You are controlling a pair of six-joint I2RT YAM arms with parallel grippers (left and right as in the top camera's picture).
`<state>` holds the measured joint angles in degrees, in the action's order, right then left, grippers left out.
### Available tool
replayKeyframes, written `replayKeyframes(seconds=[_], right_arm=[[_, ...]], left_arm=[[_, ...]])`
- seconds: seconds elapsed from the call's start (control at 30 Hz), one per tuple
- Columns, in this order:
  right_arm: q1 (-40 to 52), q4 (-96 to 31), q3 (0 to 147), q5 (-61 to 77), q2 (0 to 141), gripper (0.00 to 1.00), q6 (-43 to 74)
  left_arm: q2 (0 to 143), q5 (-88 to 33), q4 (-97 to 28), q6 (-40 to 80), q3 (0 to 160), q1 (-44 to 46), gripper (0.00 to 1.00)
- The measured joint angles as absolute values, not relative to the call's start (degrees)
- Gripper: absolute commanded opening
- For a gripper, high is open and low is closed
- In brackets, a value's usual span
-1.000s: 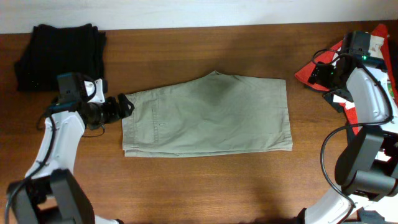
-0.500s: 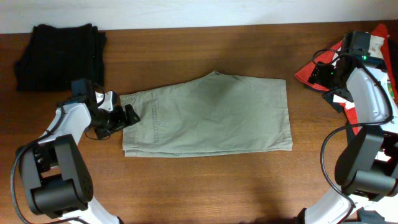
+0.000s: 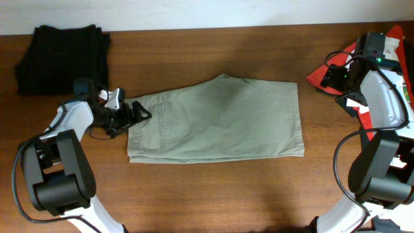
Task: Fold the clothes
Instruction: 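Grasp the pants' left end with the left gripper and lift, then fold the pants' left end rightward over the pants with the left gripper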
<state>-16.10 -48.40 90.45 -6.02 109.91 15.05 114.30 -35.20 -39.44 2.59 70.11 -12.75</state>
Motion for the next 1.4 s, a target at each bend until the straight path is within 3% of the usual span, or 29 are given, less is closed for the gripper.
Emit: replayKeyframes(seconds=[0.17, 0.23, 0.3, 0.33, 0.73, 1.07, 1.4], right_arm=[[-16.10, -48.42, 90.45, -6.00, 109.91, 0.98, 15.03], [-16.10, -48.40, 90.45, -6.02, 109.91, 0.99, 15.03], [-16.10, -48.42, 90.45, -6.00, 109.91, 0.98, 15.03], [-16.10, -48.40, 90.45, -6.02, 109.91, 0.99, 15.05], [-16.10, -48.42, 90.45, -6.02, 109.91, 0.99, 15.05], [-16.10, -48.40, 90.45, -6.02, 109.91, 0.99, 15.00], [-16.10, -48.40, 90.45, -6.02, 109.91, 0.99, 15.03]], left_arm=[[115.72, -37.10, -39.18, 2.33, 70.17, -13.13, 0.48], [116.31, -37.04, -38.98, 1.91, 69.97, -13.17, 0.31], [116.77, -36.29, -39.18, 1.96, 69.73, -13.08, 0.06], [116.90, -35.48, -39.68, 2.07, 69.71, -13.08, 0.01], [119.02, -23.07, -55.48, 4.97, 77.49, -14.06, 0.01], [119.26, -5.30, -69.82, 7.20, 95.90, -16.53, 0.01], [105.54, -2.92, -74.11, 7.86, 101.43, -7.07, 0.01]])
